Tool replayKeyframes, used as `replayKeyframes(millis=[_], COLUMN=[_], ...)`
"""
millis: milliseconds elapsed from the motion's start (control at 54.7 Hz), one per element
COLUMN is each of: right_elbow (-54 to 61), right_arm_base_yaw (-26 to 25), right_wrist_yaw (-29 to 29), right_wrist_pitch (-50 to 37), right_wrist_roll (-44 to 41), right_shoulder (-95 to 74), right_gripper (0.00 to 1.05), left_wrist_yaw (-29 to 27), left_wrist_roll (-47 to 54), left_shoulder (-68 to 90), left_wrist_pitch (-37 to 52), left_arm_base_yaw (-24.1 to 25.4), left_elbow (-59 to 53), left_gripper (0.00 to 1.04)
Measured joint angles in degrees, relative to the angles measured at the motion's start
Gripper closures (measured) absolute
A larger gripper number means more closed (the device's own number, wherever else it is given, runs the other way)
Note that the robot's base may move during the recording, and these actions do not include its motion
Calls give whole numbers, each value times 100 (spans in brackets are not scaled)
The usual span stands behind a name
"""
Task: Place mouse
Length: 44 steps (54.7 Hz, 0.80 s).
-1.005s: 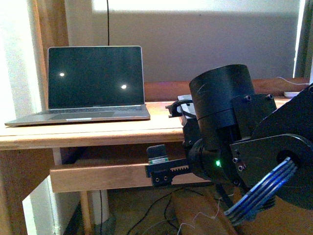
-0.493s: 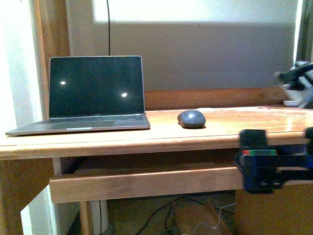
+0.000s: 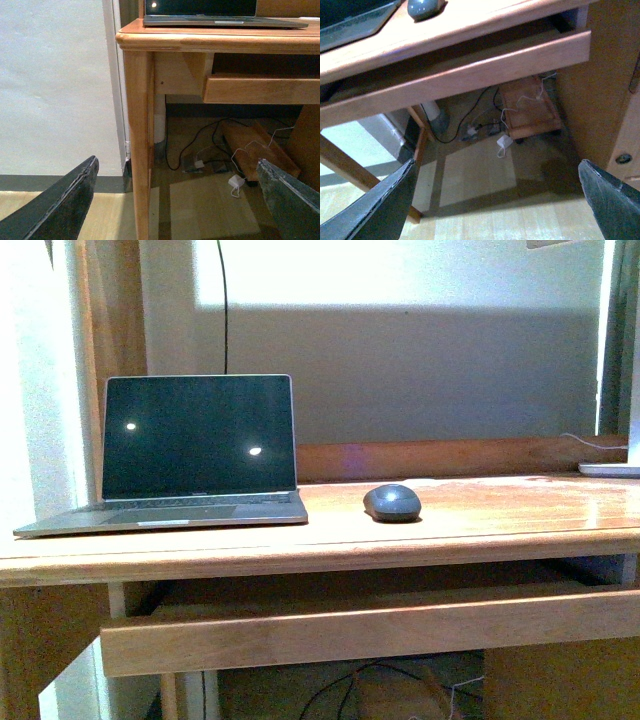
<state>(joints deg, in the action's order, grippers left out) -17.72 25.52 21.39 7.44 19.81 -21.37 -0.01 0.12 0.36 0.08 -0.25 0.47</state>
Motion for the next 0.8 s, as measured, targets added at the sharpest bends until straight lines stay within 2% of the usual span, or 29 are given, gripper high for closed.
replayKeyframes(millis=[37, 91, 238, 475, 530, 585, 640, 804], right_elbow=[87, 457, 1224, 1384, 1403, 1453, 1484, 1679], right_arm_base_yaw=[68, -44, -846, -1574, -1923, -2277, -2461, -2527], right_wrist_yaw=[81, 247, -570, -1224, -1753, -2004, -2057, -2146], right_wrist_pitch=[120, -586, -828, -793, -743, -732, -732, -721], right_wrist_roll=[35, -581, -1631, -1884, -1912, -1930, -1952, -1950], right_shoulder=[332, 831, 1425, 1725, 1792, 1829, 1858, 2070], right_gripper=[7, 19, 45, 85, 95, 102, 102, 102], left_wrist_yaw=[0, 0, 2, 0, 0, 2, 0, -2], left_wrist_roll=[0, 0, 0, 0, 0, 0, 0, 0], left_shoulder=[0, 0, 0, 0, 0, 0, 0, 0], left_wrist_pitch=[0, 0, 0, 0, 0, 0, 0, 0], left_arm_base_yaw=[0, 0, 0, 0, 0, 0, 0, 0], left_elbow=[0, 0, 0, 0, 0, 0, 0, 0], left_gripper=[8, 8, 8, 8, 8, 8, 8, 8])
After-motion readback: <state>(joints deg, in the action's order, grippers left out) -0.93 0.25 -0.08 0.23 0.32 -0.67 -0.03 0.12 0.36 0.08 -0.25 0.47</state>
